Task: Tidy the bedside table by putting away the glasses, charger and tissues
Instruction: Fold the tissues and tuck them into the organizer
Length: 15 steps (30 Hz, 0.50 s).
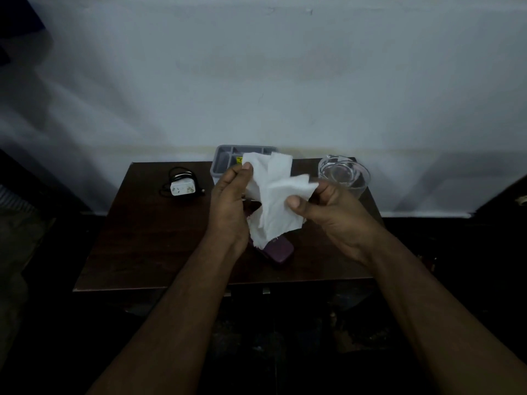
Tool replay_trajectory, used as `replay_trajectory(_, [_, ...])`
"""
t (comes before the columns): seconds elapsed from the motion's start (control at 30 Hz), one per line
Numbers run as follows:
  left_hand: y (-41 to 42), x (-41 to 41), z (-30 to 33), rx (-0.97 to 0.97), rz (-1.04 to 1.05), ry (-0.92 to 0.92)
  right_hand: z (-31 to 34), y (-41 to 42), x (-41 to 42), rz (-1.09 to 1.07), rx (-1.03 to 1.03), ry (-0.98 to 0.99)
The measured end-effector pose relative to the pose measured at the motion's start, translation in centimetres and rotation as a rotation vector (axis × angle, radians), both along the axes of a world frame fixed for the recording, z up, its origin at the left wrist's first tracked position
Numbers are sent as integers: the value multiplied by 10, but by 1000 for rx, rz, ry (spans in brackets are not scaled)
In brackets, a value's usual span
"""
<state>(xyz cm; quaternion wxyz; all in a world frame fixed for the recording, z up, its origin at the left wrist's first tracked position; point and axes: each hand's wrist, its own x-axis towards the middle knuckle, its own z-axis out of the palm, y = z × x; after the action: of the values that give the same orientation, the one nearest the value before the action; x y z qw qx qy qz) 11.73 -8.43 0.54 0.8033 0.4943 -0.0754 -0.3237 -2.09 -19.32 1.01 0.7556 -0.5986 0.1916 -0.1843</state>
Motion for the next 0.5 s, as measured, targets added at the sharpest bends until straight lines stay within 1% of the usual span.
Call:
replay_trajectory(0.07, [2,2,2,-49,-11,-11,-2,-1,-2,41,-43,38])
replay_trajectory(0.17, [5,1,6,-38,-45,-89,-3,0,-3,74,-66,30])
replay_trajectory(0.3, [8,3,6,-79,-70,-18,-2,1,0,42,-45,3])
replay_trajectory(0.4, [8,5,5,-68,-35,5,0,3,3,-5,8,-24])
replay_trajectory(0.5, [7,8,2,-12,36,-54,6,3,4,-65,125,-80])
